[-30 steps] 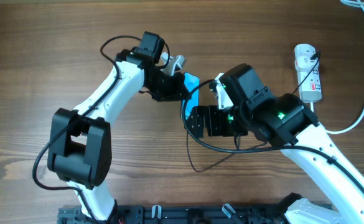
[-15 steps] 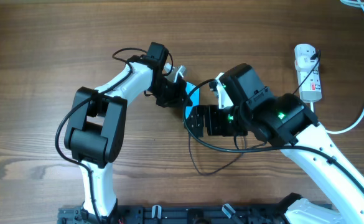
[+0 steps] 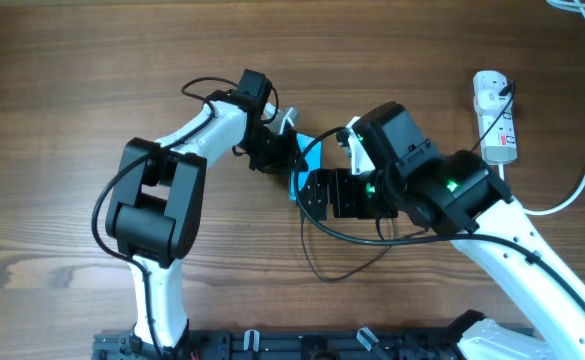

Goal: Plug charger to phone and switch on socket
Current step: 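Lower the phone with the left gripper toward the table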

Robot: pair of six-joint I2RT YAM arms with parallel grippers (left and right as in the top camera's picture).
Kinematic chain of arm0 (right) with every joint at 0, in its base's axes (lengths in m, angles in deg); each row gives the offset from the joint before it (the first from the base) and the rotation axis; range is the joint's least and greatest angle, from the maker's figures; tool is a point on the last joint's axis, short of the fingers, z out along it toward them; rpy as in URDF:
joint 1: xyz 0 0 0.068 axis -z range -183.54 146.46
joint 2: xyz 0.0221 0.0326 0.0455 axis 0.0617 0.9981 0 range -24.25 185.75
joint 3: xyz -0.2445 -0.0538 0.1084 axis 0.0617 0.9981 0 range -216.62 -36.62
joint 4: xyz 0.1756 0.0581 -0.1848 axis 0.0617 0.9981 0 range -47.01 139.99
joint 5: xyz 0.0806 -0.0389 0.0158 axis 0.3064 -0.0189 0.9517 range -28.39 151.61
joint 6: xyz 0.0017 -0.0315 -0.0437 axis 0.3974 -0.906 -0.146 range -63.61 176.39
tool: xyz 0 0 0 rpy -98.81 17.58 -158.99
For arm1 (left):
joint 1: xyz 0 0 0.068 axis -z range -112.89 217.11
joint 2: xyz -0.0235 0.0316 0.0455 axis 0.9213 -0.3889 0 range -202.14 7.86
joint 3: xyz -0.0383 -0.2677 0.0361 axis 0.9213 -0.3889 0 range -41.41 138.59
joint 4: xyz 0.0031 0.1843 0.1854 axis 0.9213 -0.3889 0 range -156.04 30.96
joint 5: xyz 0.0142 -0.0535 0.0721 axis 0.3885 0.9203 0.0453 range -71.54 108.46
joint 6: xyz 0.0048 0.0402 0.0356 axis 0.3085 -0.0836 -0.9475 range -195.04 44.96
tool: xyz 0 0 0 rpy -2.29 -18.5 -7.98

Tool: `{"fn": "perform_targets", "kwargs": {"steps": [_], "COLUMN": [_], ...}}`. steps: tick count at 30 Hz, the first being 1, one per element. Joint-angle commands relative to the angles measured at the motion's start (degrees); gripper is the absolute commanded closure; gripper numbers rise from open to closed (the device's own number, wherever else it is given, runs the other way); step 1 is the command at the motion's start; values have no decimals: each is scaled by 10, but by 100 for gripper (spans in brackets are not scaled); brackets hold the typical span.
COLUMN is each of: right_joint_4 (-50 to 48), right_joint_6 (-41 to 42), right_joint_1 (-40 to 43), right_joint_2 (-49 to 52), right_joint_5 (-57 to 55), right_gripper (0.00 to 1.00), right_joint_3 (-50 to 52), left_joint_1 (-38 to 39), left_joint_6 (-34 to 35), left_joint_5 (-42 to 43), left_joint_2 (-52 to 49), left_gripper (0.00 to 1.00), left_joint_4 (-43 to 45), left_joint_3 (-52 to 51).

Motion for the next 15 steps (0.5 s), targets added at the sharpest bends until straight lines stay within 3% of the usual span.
{"fn": "perform_targets", "kwargs": {"steps": [1, 15], "right_joint_4": [9, 51], "right_joint_6": [4, 4], "right_joint_1": [2, 2], "right_joint_2": [7, 7], "right_joint_5": [-26, -61], "right_gripper": [0, 0], "right_joint_3": [-12, -11], "left_joint_1": [0, 0], "left_joint_6": [-3, 0], "left_joint_5": [-48, -186], "left_joint_2": [-13, -13], "left_gripper": [71, 51], "left_joint_4": [-7, -58], "left_joint_3": [-3, -3]}}
